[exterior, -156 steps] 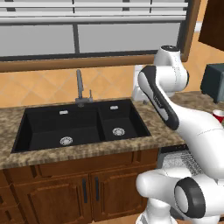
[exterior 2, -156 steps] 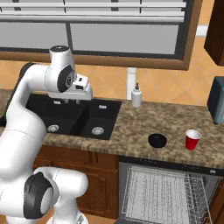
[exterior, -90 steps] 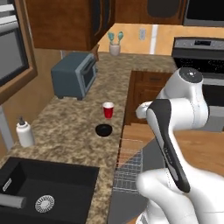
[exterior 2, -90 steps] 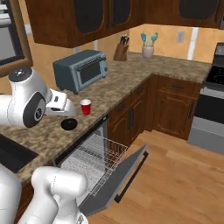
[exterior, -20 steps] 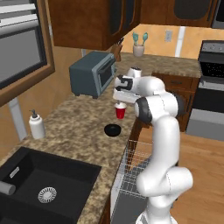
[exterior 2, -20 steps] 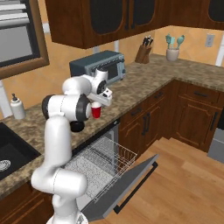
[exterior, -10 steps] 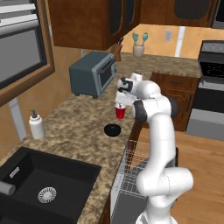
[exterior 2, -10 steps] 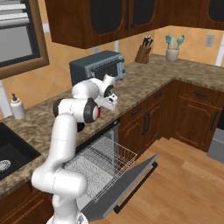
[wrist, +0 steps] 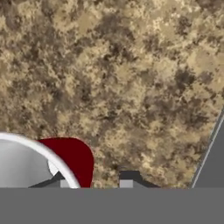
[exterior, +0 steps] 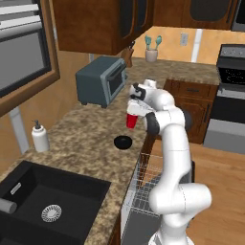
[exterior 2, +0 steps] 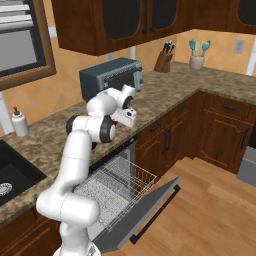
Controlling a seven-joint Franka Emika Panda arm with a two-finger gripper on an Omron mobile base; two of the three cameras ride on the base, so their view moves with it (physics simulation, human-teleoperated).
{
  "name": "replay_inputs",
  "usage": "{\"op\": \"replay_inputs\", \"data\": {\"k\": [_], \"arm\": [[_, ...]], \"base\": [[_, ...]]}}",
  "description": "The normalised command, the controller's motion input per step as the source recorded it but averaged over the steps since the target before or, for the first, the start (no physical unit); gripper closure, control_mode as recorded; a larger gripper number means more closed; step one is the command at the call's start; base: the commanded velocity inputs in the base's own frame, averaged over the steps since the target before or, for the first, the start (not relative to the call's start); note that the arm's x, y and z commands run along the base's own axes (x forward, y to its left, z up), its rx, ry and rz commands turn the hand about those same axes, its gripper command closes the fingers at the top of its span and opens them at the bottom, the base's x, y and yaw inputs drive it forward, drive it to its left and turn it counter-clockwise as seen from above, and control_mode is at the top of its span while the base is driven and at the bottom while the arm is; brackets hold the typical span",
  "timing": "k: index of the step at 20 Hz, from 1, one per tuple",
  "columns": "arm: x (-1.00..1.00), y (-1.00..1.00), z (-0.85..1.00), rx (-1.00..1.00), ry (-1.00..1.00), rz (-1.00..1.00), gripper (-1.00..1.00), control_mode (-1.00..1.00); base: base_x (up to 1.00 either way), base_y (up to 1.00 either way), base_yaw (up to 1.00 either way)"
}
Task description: Pick up the cup and bowl from the counter, place them in the dishwasher, and close the dishwasher door.
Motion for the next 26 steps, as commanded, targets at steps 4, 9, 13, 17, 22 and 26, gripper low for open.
{"op": "replay_inputs", "data": {"k": [4, 9, 13, 17, 22, 26], "arm": [[-0.99, 0.02, -0.51, 0.02, -0.31, -0.02, 1.00, -1.00], [-1.00, 0.07, -0.23, 0.03, -0.49, -0.09, 1.00, -1.00], [-1.00, -0.18, 0.00, 0.04, -0.41, -0.07, 1.00, -1.00], [-1.00, -0.47, 0.00, 0.05, -0.11, -0.04, 1.00, -1.00], [-0.98, -0.67, -0.02, 0.08, 0.03, 0.00, 1.00, -1.00], [-0.40, -0.75, -0.36, 0.10, 0.10, 0.10, 1.00, -1.00]], "base": [[0.00, 0.00, 0.00], [0.00, 0.00, 0.00], [0.00, 0.00, 0.00], [0.00, 0.00, 0.00], [0.00, 0.00, 0.00], [0.00, 0.00, 0.00]]}}
